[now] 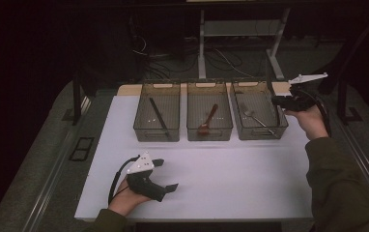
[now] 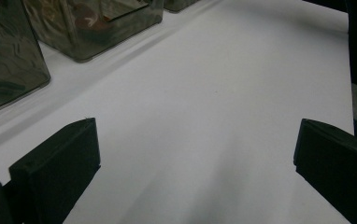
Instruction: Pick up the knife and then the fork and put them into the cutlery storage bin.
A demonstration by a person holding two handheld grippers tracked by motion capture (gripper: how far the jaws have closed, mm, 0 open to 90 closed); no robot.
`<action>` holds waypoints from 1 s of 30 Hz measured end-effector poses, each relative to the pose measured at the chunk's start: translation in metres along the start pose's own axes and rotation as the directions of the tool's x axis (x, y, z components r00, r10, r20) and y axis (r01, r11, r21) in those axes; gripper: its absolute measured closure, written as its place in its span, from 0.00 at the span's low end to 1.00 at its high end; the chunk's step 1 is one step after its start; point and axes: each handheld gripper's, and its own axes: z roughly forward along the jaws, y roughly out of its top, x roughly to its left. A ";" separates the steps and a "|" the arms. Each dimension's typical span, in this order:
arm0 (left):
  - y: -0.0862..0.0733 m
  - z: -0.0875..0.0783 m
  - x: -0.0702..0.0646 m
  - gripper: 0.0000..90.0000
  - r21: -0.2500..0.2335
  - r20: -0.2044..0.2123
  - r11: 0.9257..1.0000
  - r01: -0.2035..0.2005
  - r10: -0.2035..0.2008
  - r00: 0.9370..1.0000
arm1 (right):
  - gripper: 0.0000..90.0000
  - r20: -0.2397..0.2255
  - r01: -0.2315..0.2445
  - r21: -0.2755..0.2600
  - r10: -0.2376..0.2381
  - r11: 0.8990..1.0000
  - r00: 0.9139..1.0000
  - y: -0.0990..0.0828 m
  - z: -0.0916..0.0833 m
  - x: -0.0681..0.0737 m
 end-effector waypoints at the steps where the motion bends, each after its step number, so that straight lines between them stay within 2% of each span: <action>1: 0.000 0.000 0.000 0.00 0.000 0.000 1.000 -0.001 0.001 1.000 | 0.88 0.000 0.007 0.015 -0.007 1.000 1.000 -0.001 0.002 0.000; 8: 0.000 0.001 -0.001 0.00 0.001 0.004 1.000 -0.001 0.001 1.000 | 0.88 0.001 0.043 0.107 -0.044 0.993 0.999 -0.005 0.016 0.001; 14: 0.000 0.001 0.000 0.00 0.000 0.005 1.000 -0.001 0.001 1.000 | 0.88 0.000 0.057 0.161 -0.057 0.985 0.998 -0.006 0.026 0.003; 24: 0.000 0.001 -0.001 0.00 -0.001 0.008 1.000 0.001 -0.001 1.000 | 0.88 -0.004 0.066 0.240 -0.067 0.969 0.998 -0.009 0.037 0.004; 30: 0.000 0.002 -0.001 0.00 0.001 0.010 1.000 0.000 0.000 1.000 | 0.88 -0.005 0.067 0.266 -0.069 0.962 0.998 -0.010 0.042 0.004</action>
